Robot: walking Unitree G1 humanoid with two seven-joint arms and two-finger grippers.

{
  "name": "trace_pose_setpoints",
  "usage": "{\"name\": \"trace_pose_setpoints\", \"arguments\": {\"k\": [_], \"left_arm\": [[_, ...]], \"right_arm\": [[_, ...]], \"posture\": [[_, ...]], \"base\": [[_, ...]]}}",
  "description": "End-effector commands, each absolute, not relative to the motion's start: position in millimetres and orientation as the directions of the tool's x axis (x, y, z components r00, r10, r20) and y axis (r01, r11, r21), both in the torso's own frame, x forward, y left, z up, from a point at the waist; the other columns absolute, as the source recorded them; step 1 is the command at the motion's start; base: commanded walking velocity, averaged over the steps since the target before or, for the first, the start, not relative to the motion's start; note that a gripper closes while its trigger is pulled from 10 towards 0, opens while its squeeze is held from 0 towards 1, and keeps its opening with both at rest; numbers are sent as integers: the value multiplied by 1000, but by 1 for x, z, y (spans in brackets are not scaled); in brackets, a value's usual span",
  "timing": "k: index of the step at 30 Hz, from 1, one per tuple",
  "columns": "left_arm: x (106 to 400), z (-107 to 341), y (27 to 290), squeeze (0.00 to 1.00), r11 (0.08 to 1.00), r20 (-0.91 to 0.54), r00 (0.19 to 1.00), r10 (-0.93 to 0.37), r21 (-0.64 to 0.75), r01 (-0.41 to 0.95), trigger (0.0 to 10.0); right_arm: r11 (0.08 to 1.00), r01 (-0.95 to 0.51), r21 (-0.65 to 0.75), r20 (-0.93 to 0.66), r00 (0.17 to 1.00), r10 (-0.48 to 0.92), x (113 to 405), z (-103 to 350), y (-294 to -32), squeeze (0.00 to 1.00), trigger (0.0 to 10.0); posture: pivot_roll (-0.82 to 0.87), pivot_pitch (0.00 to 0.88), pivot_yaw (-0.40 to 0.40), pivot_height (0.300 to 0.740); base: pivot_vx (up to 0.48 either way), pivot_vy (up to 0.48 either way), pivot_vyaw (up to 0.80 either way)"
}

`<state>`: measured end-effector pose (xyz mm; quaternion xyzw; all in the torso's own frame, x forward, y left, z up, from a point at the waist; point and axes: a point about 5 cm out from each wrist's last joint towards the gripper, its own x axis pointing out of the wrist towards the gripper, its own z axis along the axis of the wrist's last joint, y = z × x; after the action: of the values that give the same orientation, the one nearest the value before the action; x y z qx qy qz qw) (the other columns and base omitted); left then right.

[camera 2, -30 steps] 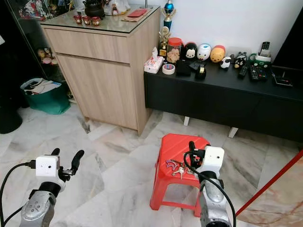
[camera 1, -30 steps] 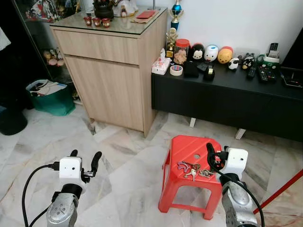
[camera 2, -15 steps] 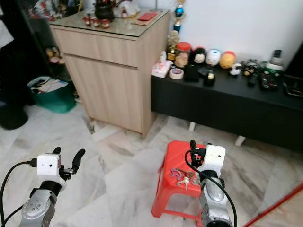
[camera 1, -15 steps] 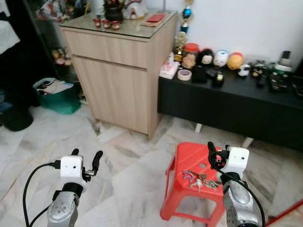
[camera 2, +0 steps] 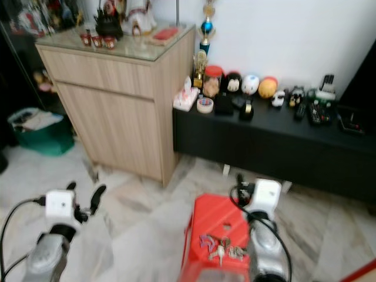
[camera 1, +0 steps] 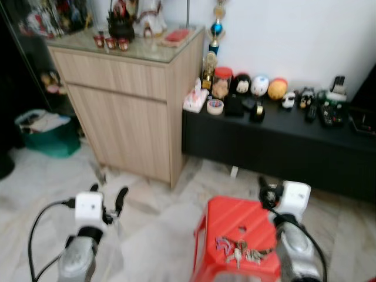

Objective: Hang keys on a hook

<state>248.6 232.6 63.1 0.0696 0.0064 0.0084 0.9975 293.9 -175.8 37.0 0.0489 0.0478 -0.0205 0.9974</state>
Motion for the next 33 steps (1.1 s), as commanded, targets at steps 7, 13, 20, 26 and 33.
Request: {"name": "trace_pose_setpoints", "arguments": {"k": [7, 13, 20, 26, 33], "left_arm": [[249, 64, 225, 0, 992, -5, 1000, 0, 127, 0, 10000], [251, 65, 222, 0, 992, 3, 1000, 2, 122, -3, 10000], [252, 65, 222, 0, 993, 9, 1000, -1, 120, -1, 10000], [251, 65, 222, 0, 993, 8, 1000, -3, 121, 2, 10000], [254, 68, 223, 0, 992, 16, 1000, 2, 123, -4, 10000]], "right_arm": [[994, 78, 81, -105, 992, -69, 292, 36, -188, 0, 10000], [993, 71, 91, -85, 994, -63, 297, 42, -187, 0, 10000], [994, 79, 72, -82, 994, -73, 298, 43, -189, 0, 10000], [994, 92, 63, -101, 991, -85, 296, 40, -191, 0, 10000], [997, 68, 28, -97, 993, -65, 299, 43, -187, 0, 10000]], "posture": [[70, 0, -20, 740], [61, 0, -16, 740], [58, 0, -12, 740], [61, 0, -11, 740], [68, 0, -17, 740]], "base": [[0, 0, 0], [0, 0, 0], [0, 0, 0], [0, 0, 0], [0, 0, 0]]}}
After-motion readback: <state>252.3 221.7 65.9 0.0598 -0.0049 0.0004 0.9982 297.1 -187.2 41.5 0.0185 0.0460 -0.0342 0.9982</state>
